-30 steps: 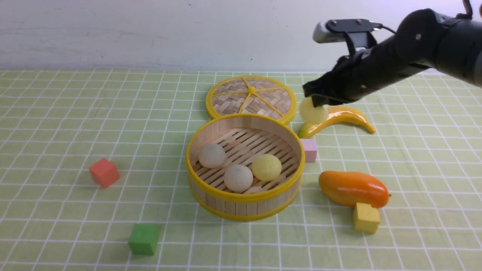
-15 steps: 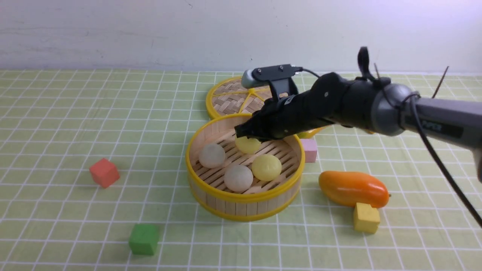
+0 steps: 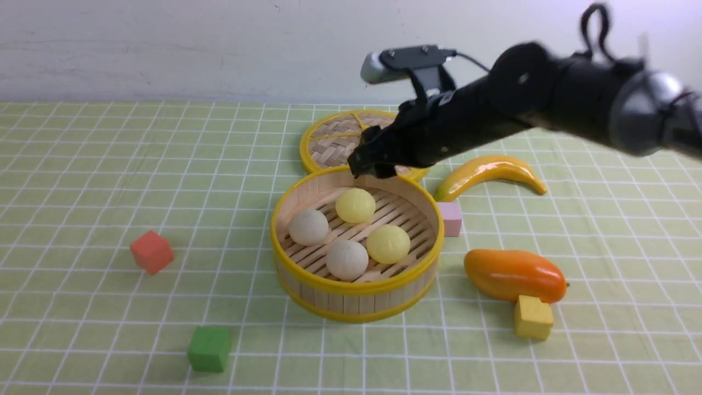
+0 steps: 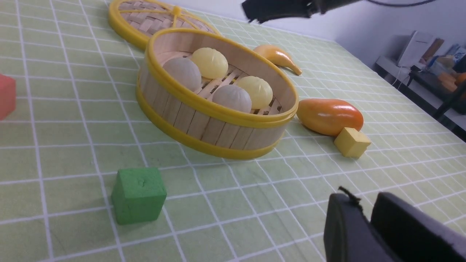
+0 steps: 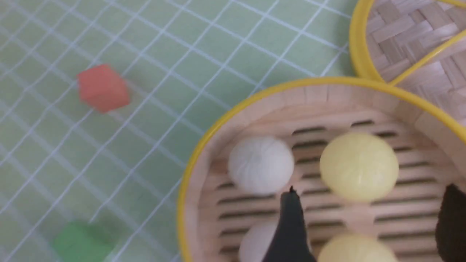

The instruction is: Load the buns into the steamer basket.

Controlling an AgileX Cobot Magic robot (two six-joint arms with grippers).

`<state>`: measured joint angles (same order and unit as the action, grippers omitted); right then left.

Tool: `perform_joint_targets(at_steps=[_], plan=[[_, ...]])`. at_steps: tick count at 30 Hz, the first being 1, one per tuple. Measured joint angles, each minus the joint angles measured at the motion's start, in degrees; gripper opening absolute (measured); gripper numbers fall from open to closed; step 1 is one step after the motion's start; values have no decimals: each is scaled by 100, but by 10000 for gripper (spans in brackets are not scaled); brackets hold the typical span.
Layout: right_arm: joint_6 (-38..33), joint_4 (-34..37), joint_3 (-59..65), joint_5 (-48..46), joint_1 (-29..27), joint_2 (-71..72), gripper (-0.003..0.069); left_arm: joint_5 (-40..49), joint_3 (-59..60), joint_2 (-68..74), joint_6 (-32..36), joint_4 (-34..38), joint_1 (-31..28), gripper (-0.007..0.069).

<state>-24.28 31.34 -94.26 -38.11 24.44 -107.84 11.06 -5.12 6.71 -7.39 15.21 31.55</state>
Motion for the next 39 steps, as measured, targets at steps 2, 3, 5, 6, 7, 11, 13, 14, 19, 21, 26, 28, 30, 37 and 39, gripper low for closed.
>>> perform_joint_targets(at_steps=[2, 3, 5, 6, 7, 11, 13, 14, 19, 21, 26, 28, 30, 37, 39], plan=[[354, -277, -5, -780, -33, 353, 486, 0, 0, 0, 0, 0, 0, 110], [779, -723, 36, -1500, -36, 718, 447, 5, 0, 0, 0, 0, 0, 112], [1194, -1105, 192, -2038, 0, 1055, 401, 5, 0, 0, 0, 0, 0, 113], [1425, -1328, 334, -2291, 27, 1250, 363, 5, 0, 0, 0, 0, 0, 113], [1637, -1524, 499, -2479, 54, 1441, 321, 5, 0, 0, 0, 0, 0, 113], [2228, -2043, 1203, -2756, 118, 2184, 144, 5, 0, 0, 0, 0, 0, 119], [2428, -2190, 1539, -2799, 122, 2603, 69, 5, 0, 0, 0, 0, 0, 121], [2464, -2243, 1677, -2852, 122, 2799, 38, 5, 0, 0, 0, 0, 0, 122], [2519, -2297, 1906, -3255, 122, 3396, -20, 7, 0, 0, 0, 0, 0, 125], [2548, -2297, 1925, -3326, 122, 3625, -20, 7, 0, 0, 0, 0, 0, 127], [2562, -2400, 1926, -3346, 122, 3836, -20, 11, 0, 0, 0, 0, 0, 132], [2505, -2643, 2036, -3318, 117, 3992, -20, 11, 0, 0, 0, 0, 0, 133], [2373, -2847, 2451, -3098, -9, 4388, -20, 13, 0, 0, 0, 0, 0, 136], [2300, -2920, 5912, 70, -1212, 7372, -20, 18, 0, 5, 0, 0, 0, 144], [2300, -2949, 6592, 736, -1377, 7970, -20, 18, 0, 5, 0, 0, 0, 144]])
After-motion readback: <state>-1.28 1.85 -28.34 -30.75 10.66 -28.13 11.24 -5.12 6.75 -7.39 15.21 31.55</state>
